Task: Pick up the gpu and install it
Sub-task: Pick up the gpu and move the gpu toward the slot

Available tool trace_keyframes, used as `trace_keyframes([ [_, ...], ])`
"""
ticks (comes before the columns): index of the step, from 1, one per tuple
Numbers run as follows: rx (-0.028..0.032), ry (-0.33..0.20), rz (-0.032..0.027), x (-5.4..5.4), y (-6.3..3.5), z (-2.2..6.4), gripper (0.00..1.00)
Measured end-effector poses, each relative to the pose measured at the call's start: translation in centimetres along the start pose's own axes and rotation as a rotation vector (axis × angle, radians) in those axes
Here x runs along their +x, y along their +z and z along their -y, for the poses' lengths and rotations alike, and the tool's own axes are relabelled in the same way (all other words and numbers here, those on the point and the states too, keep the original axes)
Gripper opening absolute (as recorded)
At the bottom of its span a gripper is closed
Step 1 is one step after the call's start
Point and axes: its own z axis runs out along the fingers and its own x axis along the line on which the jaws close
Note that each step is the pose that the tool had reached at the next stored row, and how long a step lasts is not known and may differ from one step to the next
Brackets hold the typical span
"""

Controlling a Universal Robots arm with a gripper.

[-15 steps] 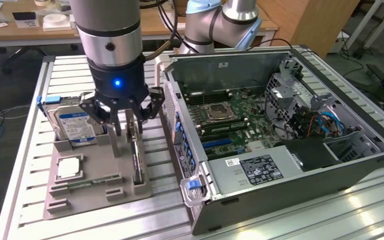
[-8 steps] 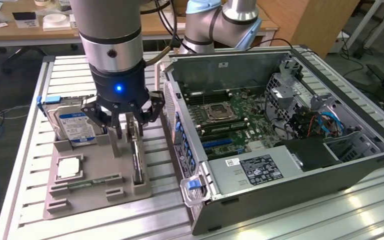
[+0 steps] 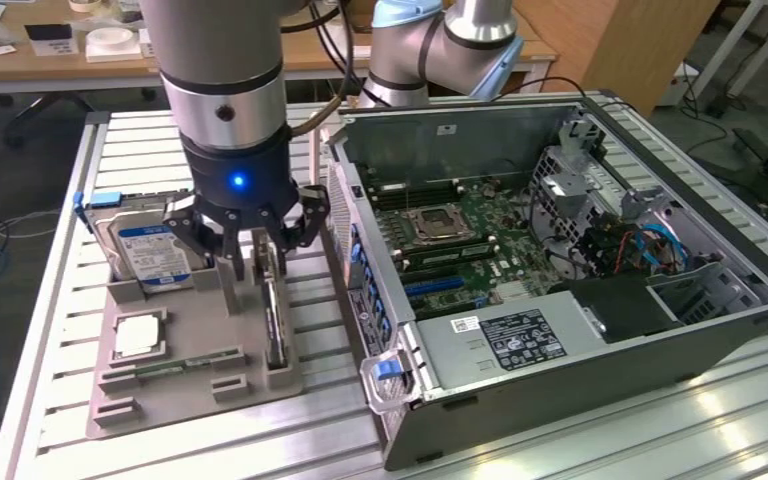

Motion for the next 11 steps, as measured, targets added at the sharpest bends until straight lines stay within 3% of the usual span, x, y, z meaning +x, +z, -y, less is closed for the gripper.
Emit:
trace_keyframes([
  [11, 0.0000, 0.000, 0.0000, -0.2, 1.61, 0.06, 0.47],
])
